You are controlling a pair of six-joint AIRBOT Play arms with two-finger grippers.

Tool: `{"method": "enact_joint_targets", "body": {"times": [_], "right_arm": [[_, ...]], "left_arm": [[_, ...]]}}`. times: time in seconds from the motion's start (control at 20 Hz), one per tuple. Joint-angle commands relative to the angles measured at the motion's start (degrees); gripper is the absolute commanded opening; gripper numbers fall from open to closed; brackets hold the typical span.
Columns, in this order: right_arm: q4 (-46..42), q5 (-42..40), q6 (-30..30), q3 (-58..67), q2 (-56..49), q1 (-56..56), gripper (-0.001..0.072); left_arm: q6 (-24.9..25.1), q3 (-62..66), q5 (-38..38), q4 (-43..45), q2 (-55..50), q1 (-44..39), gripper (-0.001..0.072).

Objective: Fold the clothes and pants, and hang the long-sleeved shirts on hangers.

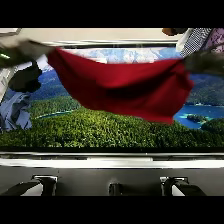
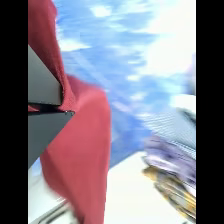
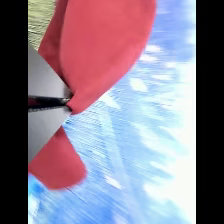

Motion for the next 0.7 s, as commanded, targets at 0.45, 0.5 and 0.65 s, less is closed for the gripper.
{"method": "enact_joint_targets", "body": {"times": [0.45, 0.5, 0.65], "right_arm": [[-15.41, 1.31, 18.01, 4.94, 21.84, 0.04, 0.0026], [-14.40, 3.06, 19.04, 4.94, 19.56, 0.04, 0.0026], [-8.79, 9.64, 24.26, 4.48, 9.99, 0.04, 0.0026]], "left_arm": [[-28.35, 7.82, -2.43, 35.58, 26.47, 0.35, 0.0017], [-28.33, 7.82, -4.26, 36.20, 24.98, 0.35, 0.0018], [-23.63, 7.80, -10.40, 36.76, 16.59, 0.33, 0.0018]]}}
